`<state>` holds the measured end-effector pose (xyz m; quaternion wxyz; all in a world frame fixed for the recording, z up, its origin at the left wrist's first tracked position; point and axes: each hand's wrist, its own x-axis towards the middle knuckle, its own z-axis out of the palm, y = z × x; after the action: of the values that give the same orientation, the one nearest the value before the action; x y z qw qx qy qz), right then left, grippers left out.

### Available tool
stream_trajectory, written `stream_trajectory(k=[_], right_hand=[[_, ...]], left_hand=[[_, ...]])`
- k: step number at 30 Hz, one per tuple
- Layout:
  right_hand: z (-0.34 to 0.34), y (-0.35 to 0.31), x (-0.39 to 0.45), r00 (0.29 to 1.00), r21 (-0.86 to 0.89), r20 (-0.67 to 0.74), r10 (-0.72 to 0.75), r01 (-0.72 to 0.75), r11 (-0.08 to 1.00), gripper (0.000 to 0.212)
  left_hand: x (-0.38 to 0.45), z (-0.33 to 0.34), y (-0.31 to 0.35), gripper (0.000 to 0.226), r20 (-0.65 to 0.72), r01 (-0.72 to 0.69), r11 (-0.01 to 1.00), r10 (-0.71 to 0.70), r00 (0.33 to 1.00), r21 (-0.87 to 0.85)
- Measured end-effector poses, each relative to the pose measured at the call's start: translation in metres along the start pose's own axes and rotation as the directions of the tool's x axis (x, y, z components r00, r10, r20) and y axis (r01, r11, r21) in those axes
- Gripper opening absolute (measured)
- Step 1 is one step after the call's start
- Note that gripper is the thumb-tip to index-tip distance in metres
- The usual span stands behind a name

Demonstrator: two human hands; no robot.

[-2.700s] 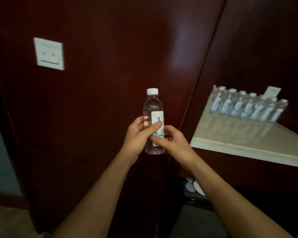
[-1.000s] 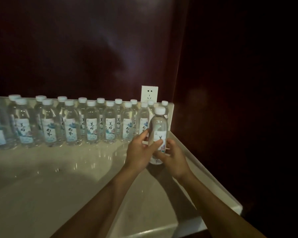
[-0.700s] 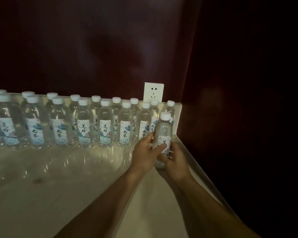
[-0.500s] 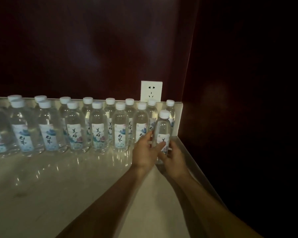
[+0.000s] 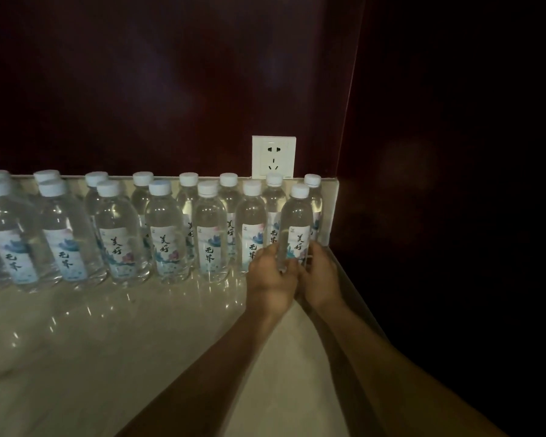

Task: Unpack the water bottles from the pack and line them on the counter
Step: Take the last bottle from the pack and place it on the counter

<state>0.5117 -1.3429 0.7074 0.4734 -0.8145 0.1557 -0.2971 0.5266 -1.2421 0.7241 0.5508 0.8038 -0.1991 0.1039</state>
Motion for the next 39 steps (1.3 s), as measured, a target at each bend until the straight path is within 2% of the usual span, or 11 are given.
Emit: stream_trajectory(k=[3,8,12,16,18,21,25,28,30,39], right_hand=[[0.004,0.000,0.002,0.999,-0.021,-0.004,0.037,-0.037,0.999,0.036],[0.002,0.001,0.006,1.000,-0.188,-0.007,-0.020,0.019,0.982,0.040],[0.008,0.005,0.009,0.999,-0.064,-0.048,0.018,-0.021,0.998,0.039],[0.006,0.004,0.009,0.999,0.049,-0.038,0.036,-0.034,0.998,0.065],[0.006,0.001,0.008,0.998,0.064,-0.047,0.041,-0.038,0.997,0.061],[0.004,0.006,0.009,1.000,-0.052,-0.022,0.019,-0.020,0.998,0.037],[0.007,0.007,0.012,0.996,0.021,-0.082,0.040,-0.038,0.999,0.037],[0.003,0.005,0.008,0.999,0.020,-0.050,0.010,-0.009,1.000,0.028],[0.002,0.009,0.008,0.998,-0.082,-0.048,-0.046,0.042,0.996,0.031],[0.005,0.015,0.013,0.999,-0.070,-0.005,-0.035,0.035,0.997,0.049]], left_hand=[[0.001,0.003,0.001,0.034,-0.001,0.003,1.000,-0.003,1.000,-0.012],[0.005,0.008,-0.003,0.042,-0.008,0.008,1.000,-0.008,1.000,-0.029],[0.005,0.009,-0.002,0.044,0.000,0.004,0.999,-0.004,1.000,-0.036],[0.007,0.015,-0.005,0.038,-0.018,0.023,0.999,-0.023,1.000,-0.033],[0.007,0.017,-0.005,0.038,-0.029,0.025,0.999,-0.026,0.999,-0.030],[0.006,0.016,-0.004,0.034,-0.024,0.015,1.000,-0.015,1.000,-0.014],[0.005,0.014,-0.004,0.023,-0.016,0.015,1.000,-0.015,1.000,-0.005],[0.003,0.015,-0.004,0.022,-0.020,0.014,1.000,-0.014,1.000,-0.002],[0.002,0.014,-0.003,0.022,-0.014,0.013,1.000,-0.014,1.000,-0.004],[-0.003,0.004,0.005,0.027,0.029,0.010,0.998,-0.008,1.000,-0.069]])
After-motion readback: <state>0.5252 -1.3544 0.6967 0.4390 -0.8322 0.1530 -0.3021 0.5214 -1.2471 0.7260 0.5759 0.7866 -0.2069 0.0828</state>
